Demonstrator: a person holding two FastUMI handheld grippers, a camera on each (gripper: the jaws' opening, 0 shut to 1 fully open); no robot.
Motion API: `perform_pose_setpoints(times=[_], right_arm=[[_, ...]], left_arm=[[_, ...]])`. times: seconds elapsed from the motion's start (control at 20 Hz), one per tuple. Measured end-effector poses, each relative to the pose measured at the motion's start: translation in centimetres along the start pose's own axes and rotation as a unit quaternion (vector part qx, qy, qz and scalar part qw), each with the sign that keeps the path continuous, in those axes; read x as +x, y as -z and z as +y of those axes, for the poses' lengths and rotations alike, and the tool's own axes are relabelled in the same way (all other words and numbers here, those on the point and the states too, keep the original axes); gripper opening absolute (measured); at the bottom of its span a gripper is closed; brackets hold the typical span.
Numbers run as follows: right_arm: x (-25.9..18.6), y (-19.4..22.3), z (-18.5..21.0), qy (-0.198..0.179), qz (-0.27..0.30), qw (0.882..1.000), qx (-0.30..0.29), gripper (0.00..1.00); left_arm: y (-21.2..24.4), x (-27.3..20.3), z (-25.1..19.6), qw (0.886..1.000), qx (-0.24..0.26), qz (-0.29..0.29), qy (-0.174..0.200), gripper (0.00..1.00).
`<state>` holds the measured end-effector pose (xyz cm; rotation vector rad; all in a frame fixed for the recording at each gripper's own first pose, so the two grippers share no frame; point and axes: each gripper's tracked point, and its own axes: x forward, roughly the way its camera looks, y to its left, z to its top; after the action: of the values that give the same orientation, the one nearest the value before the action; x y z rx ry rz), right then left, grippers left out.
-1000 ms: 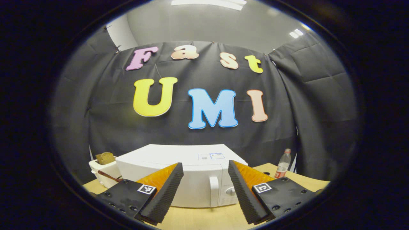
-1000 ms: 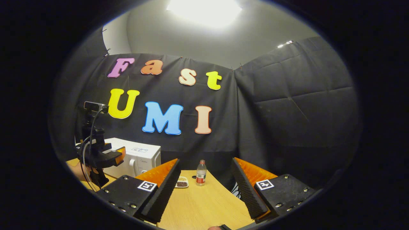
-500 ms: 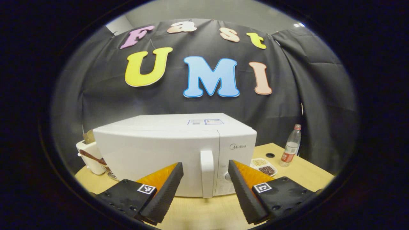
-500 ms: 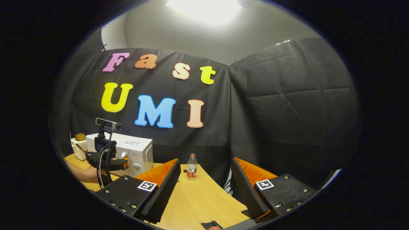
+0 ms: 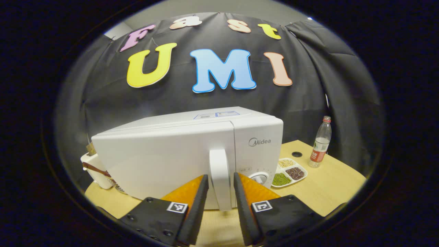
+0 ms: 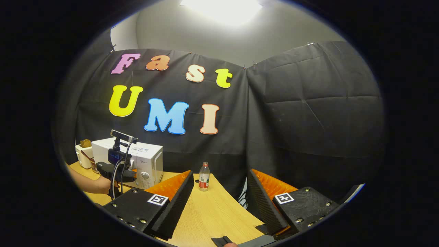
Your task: Open the microwave oven with the left hand, put the food in, and close the microwave oven.
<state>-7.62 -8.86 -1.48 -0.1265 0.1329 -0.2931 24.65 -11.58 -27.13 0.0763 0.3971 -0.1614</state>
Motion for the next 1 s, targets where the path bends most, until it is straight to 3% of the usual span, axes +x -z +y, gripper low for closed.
perform_pose_setpoints(times=[0.2,0.35,0.55,0.75,0.8,1.0], right_arm=[[0.2,-0.2,0.5,-0.016,-0.003,1.0,0.009,0.97],[0.2,-0.2,1.5,-0.042,-0.008,0.999,0.007,0.97],[0.3,-0.3,3.1,-0.079,-0.014,0.997,0.006,0.97],[0.8,-0.5,4.2,-0.104,-0.025,0.994,-0.004,0.96],[0.9,-0.5,4.4,-0.11,-0.026,0.994,-0.004,0.94],[2.1,0.0,6.7,-0.147,-0.02,0.989,0.008,0.97]], left_arm=[[0.1,0.1,0.1,1.0,-0.012,0.005,0.011,0.37],[0.4,0.0,-0.1,0.999,-0.014,0.016,0.025,0.29],[0.3,-0.3,0.1,0.999,-0.015,0.029,0.017,0.18],[1.2,-2.0,0.3,0.998,-0.037,0.04,0.018,0.18],[0.9,-2.9,0.3,0.999,-0.039,0.021,0.021,0.18],[2.1,-6.2,1.1,0.999,-0.032,0.023,0.033,0.18]])
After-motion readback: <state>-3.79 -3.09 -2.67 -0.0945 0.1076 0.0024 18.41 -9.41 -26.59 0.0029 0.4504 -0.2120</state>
